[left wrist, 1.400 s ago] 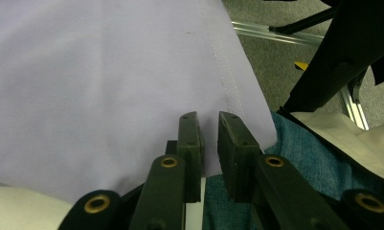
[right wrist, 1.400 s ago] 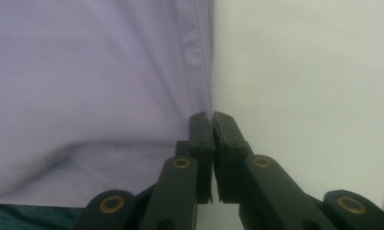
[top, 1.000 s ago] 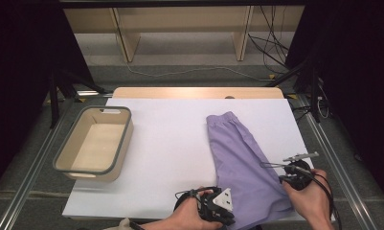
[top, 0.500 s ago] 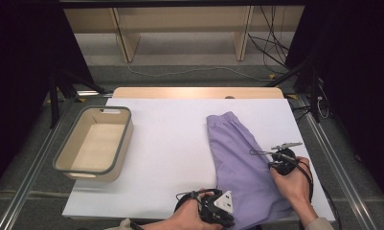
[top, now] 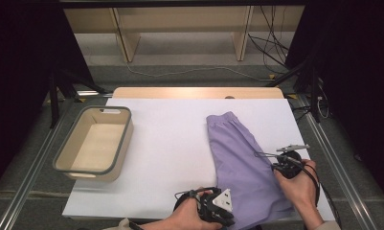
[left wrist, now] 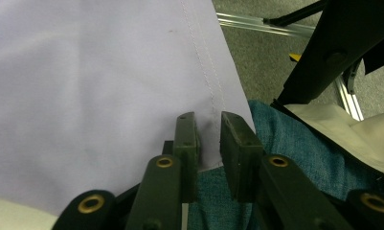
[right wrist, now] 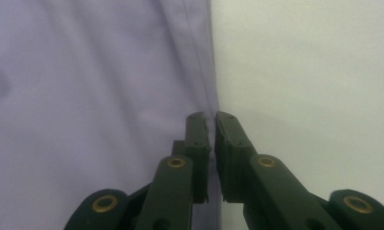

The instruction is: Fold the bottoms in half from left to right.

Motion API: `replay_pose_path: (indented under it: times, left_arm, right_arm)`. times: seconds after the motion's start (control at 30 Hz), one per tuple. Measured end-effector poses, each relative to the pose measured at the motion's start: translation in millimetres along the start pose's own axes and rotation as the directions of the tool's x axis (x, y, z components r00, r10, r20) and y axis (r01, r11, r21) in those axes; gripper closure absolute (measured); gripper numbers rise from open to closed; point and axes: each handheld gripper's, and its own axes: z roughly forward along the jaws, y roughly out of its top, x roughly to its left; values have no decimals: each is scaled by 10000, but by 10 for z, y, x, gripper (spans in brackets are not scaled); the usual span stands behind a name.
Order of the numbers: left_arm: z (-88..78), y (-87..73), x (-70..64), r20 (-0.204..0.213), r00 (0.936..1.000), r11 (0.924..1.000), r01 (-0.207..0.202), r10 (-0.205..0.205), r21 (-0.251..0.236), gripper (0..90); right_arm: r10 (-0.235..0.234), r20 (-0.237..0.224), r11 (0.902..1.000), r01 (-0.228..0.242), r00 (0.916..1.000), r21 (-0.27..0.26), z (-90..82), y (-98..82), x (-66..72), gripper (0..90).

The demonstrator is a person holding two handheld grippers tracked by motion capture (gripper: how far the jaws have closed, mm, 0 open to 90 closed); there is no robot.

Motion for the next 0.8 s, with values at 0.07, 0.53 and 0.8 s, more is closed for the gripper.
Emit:
replay_pose_path:
  times: [0.07,0.53,0.8]
  left_arm:
    - [-19,3,9,-65,10000,10000,22,-22,-54,752]
    - [-78,6,76,-399,9988,9993,270,-281,-277,737]
    - [-72,-1,83,-414,9988,9994,251,-260,-229,735]
  right_arm:
    - [22,-102,10000,-21,9999,31,-55,-59,6,845]
    - [403,-438,9950,-361,9982,931,-418,-542,-23,900]
    - [282,-446,9883,-211,9986,1510,-400,-643,-14,900]
